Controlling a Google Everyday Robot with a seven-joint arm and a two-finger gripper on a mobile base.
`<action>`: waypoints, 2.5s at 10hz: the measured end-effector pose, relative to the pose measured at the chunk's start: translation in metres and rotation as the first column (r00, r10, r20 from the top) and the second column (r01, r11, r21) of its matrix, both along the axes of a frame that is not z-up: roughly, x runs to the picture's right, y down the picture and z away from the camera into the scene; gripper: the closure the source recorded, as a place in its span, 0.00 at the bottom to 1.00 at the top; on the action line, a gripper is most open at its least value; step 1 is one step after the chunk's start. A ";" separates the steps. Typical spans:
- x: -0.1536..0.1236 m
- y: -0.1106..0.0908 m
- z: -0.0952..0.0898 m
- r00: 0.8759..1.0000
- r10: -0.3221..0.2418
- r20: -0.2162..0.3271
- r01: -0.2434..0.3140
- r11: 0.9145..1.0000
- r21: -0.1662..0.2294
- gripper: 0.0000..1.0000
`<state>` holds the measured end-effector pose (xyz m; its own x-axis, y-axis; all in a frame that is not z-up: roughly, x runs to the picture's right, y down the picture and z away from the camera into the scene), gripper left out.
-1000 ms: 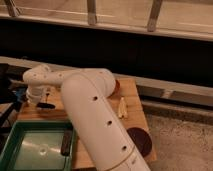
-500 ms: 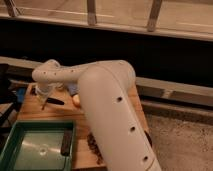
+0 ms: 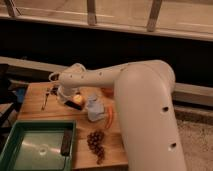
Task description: Place brush in red bowl
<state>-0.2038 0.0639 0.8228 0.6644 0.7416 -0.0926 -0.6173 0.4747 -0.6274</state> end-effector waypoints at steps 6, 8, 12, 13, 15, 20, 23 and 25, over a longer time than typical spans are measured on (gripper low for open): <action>0.121 -0.028 -0.004 0.985 0.161 -0.066 -0.165 0.985 -0.060 0.81; 0.117 -0.028 -0.005 0.986 0.158 -0.060 -0.162 0.985 -0.060 0.81; 0.119 -0.030 -0.005 0.986 0.149 -0.079 -0.154 0.987 -0.054 0.81; 0.129 -0.034 -0.003 0.983 0.150 -0.107 -0.156 0.987 -0.046 0.81; 0.154 -0.042 0.001 0.971 0.172 -0.164 -0.180 0.983 -0.035 0.81; 0.216 -0.050 0.016 0.918 0.271 -0.290 -0.290 0.957 -0.022 0.81; 0.236 -0.049 0.037 0.892 0.298 -0.339 -0.333 0.942 -0.048 0.81; 0.247 -0.043 0.049 0.877 0.320 -0.360 -0.365 0.929 -0.066 0.81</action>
<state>0.0436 0.0211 0.8715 0.2823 0.8834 -0.3741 -0.9111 0.1248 -0.3928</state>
